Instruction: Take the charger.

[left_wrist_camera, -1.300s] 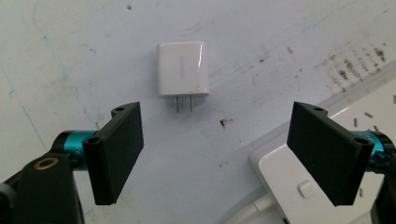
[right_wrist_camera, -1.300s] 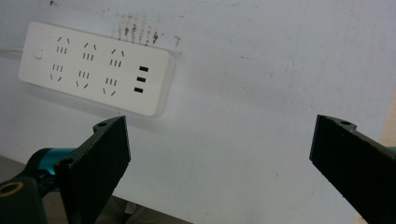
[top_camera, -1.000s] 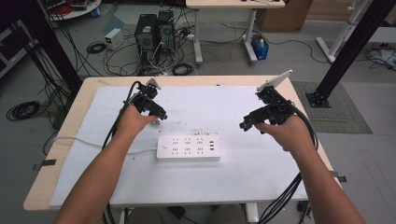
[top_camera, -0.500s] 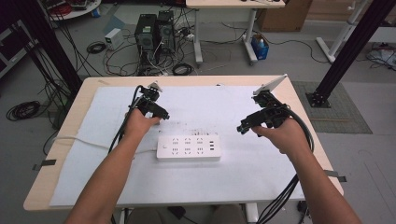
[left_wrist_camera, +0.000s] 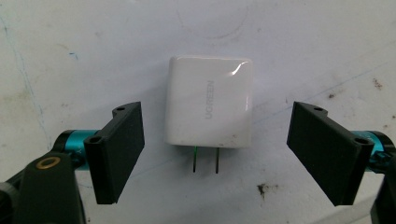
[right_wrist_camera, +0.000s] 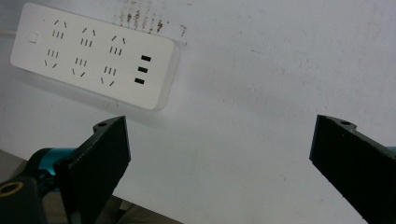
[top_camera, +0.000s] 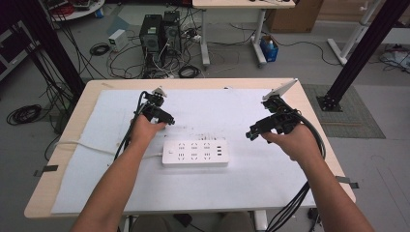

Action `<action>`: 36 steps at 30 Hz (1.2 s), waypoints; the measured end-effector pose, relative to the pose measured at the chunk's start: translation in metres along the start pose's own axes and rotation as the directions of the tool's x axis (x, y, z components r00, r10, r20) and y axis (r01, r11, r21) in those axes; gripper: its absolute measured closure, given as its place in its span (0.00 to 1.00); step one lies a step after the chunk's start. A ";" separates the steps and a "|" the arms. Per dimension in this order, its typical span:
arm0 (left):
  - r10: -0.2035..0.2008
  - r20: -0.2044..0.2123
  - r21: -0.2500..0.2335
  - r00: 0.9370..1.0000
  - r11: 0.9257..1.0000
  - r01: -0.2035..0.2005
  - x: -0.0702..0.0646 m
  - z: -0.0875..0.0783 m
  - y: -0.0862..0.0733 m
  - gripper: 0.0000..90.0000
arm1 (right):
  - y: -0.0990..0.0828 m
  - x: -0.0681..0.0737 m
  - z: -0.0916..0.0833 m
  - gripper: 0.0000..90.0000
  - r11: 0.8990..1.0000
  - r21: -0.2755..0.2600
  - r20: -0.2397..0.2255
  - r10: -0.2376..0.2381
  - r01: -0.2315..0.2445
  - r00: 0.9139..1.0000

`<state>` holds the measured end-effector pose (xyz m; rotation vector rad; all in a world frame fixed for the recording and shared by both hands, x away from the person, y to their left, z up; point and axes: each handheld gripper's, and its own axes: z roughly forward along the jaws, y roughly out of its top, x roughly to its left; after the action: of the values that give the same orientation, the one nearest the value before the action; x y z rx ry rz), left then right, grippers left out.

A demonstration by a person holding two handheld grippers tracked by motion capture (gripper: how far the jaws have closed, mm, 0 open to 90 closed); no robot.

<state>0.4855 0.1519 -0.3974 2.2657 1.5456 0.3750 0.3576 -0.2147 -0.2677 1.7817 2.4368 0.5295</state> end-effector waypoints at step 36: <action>-0.026 -0.050 0.013 0.998 1.000 0.027 -0.003 0.016 -0.003 0.47 | 0.000 -0.001 0.005 0.05 1.000 0.000 -0.006 -0.004 0.004 1.000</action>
<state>0.4887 0.1473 -0.4131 2.2600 1.6062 0.4173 0.3593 -0.2144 -0.2722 1.7769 2.4440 0.5350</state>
